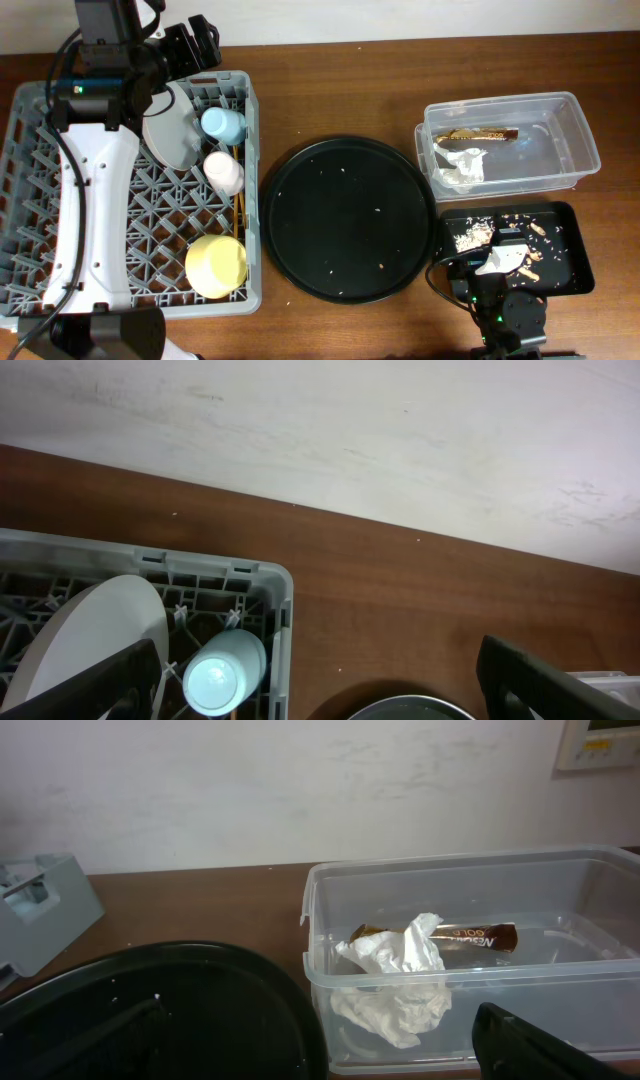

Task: Sort waste into correct bins and load items into the dishwasher rack

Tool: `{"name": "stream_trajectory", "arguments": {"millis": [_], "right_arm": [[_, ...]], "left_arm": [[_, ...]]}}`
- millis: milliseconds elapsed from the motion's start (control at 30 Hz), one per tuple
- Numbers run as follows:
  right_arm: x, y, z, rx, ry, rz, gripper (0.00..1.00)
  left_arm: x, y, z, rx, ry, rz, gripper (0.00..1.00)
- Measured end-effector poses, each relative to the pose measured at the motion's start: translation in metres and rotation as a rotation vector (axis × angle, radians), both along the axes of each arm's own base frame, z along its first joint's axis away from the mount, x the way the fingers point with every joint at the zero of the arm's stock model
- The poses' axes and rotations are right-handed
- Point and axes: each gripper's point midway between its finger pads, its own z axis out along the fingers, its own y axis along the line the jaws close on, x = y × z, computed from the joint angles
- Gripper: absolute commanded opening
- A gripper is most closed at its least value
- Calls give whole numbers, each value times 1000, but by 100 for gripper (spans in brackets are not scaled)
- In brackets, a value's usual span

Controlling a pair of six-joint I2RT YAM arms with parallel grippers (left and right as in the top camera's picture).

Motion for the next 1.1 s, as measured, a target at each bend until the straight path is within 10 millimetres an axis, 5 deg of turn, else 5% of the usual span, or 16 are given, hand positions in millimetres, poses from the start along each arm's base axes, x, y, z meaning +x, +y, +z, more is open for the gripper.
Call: {"name": "stream_trajectory", "arguments": {"millis": [367, 500, 600, 633, 667, 733, 833, 867, 933, 1000, 1100], "right_arm": [[0, 0, 0, 0, 0, 0, 99], [0, 1, 0, 0, 0, 3, 99], [0, 1, 0, 0, -1, 4, 99], [0, 1, 0, 1, -1, 6, 99], [0, 1, 0, 1, -1, 7, 99], [0, 1, 0, 1, -1, 7, 99], [0, 1, 0, 1, 0, 8, 99], [0, 1, 0, 1, -1, 7, 99], [0, 2, 0, 1, -1, 10, 99], [0, 2, 0, 1, 0, 11, 99], [0, 2, 0, 1, 0, 11, 99]], "left_arm": [[-1, 0, -1, 0, 5, 0, 99], [-31, 1, -9, 1, 104, 0, 99], [-70, 1, 9, 0, 117, 2, 99], [-90, 3, 33, 2, 62, 6, 99], [-122, 9, 78, 18, -67, 35, 99], [-170, 20, 126, 41, -217, 87, 99], [-249, 37, 166, 67, -392, 174, 99], [-284, 43, 169, 75, -441, 207, 99], [-324, 50, 158, 84, -471, 241, 100], [-355, 55, 110, 99, -439, 265, 99], [-363, 58, 48, 115, -371, 275, 99]]}}
